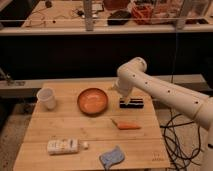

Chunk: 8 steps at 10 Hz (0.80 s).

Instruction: Pick up the ceramic bowl

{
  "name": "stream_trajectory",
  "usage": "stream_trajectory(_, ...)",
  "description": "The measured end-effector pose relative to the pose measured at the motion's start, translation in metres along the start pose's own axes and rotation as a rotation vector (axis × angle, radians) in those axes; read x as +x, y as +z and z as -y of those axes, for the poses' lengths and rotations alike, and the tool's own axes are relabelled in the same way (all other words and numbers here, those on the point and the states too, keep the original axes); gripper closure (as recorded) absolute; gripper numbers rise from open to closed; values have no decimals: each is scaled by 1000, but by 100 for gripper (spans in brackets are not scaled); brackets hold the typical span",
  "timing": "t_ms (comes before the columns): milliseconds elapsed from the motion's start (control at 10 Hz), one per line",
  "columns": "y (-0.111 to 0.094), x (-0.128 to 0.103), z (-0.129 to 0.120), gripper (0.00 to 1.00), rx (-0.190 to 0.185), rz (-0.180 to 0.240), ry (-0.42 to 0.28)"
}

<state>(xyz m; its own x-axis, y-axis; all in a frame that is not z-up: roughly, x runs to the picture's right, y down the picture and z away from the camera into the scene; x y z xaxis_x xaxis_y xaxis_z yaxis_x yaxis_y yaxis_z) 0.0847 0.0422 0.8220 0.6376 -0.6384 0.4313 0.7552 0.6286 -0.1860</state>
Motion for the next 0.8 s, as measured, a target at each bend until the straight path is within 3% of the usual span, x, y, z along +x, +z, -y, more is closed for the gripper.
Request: stream_trajectory(800, 45, -16, 16, 20, -16, 34, -94)
